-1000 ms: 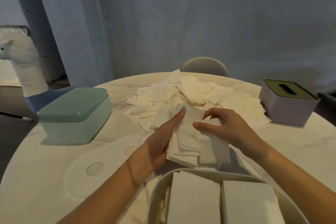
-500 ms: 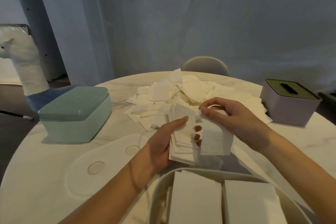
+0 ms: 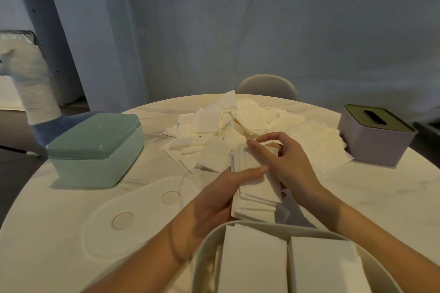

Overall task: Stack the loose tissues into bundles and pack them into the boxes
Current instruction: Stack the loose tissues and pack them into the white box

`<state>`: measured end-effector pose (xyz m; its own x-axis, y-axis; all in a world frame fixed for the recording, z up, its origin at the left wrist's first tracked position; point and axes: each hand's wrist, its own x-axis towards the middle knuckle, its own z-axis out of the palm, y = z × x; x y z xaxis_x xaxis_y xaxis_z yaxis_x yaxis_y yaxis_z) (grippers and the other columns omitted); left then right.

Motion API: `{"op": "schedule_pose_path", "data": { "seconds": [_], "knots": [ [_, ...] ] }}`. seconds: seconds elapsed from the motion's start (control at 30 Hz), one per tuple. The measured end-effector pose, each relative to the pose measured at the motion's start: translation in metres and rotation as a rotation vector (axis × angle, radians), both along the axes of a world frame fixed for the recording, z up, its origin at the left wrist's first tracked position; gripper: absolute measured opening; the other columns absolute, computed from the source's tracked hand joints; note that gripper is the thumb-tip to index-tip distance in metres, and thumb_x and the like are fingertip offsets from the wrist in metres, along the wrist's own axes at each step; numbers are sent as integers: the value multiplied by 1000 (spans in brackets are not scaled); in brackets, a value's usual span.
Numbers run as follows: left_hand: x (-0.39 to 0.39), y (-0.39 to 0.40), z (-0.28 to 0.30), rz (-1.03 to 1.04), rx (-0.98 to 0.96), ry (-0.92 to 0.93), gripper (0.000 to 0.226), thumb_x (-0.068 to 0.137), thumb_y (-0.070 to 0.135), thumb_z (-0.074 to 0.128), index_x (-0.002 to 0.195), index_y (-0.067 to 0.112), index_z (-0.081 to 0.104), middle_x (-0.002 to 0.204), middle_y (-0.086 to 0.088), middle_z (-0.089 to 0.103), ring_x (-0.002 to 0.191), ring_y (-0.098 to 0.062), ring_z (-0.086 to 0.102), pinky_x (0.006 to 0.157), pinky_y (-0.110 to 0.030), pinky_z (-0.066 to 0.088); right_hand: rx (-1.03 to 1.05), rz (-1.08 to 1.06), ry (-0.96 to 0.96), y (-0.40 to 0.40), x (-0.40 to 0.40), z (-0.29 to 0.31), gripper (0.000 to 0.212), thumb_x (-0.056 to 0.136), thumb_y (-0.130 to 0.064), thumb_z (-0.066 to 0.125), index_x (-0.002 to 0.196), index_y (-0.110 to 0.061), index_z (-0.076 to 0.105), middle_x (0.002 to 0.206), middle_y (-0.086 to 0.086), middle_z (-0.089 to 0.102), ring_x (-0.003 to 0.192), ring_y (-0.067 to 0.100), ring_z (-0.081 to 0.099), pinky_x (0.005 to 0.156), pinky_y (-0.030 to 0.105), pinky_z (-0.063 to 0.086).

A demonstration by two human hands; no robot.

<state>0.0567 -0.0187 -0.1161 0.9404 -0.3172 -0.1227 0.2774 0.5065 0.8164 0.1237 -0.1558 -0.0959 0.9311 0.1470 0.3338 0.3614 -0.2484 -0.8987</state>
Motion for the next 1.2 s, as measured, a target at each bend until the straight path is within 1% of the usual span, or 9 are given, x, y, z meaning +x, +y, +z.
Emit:
{"op": "schedule_pose_path", "data": {
  "seconds": [0.13,0.27,0.33,0.43,0.6,0.7,0.83,1.0,1.2],
  "knots": [
    [-2,12,2,66,-50,70,51,91,9,62,141,5,56,132,-28,64,117,-39,65,103,-52,50,-119,25,17,-22,13,5,35,89,-53,67,112,-27,62,108,-10,69,92,7,66,68,14,48],
    [2,32,9,209,-108,80,50,76,13,73,124,0,70,108,-18,71,96,-30,69,95,-45,54,-576,252,222,-41,13,8,56,74,-61,74,118,-34,52,108,-15,64,91,7,65,68,12,50],
    [1,38,16,304,-133,92,59,76,16,82,131,4,66,108,-17,72,93,-29,69,86,-43,61,-784,381,196,-39,10,8,75,62,-68,76,125,-39,49,114,-19,59,100,6,59,79,11,49],
    [-1,45,18,401,-109,49,47,84,19,80,128,15,65,113,-17,73,99,-32,69,93,-49,58,-918,475,92,-35,2,8,77,63,-64,84,129,-41,50,118,-20,57,102,6,57,81,10,49],
    [-5,44,17,444,-55,68,46,85,22,78,128,10,66,116,-17,72,102,-32,68,102,-52,53,-929,525,110,-37,-6,14,57,72,-52,86,120,-34,63,102,-14,62,92,13,60,75,13,52],
    [-3,44,16,434,-36,66,47,83,20,82,126,11,66,115,-17,71,106,-34,65,109,-55,48,-905,510,67,-38,-4,14,49,75,-53,83,117,-32,67,108,-15,65,96,11,62,83,19,54],
    [1,40,18,425,108,6,60,78,14,83,134,11,62,110,-19,73,96,-30,71,90,-47,59,-554,459,177,-41,0,19,41,73,-56,78,107,-34,70,96,-18,71,87,2,67,73,14,54],
    [0,31,13,295,338,-179,62,69,7,84,127,10,63,109,-21,73,97,-34,73,78,-44,62,-146,415,324,-37,2,15,43,79,-47,77,112,-19,72,89,-1,74,73,6,70,68,16,54],
    [1,31,7,276,334,-180,55,67,2,73,122,8,66,113,-25,73,98,-37,74,77,-43,64,-280,430,124,-35,-1,17,61,75,-48,83,127,-54,53,126,-35,48,107,2,59,70,9,53]
  ]
}}
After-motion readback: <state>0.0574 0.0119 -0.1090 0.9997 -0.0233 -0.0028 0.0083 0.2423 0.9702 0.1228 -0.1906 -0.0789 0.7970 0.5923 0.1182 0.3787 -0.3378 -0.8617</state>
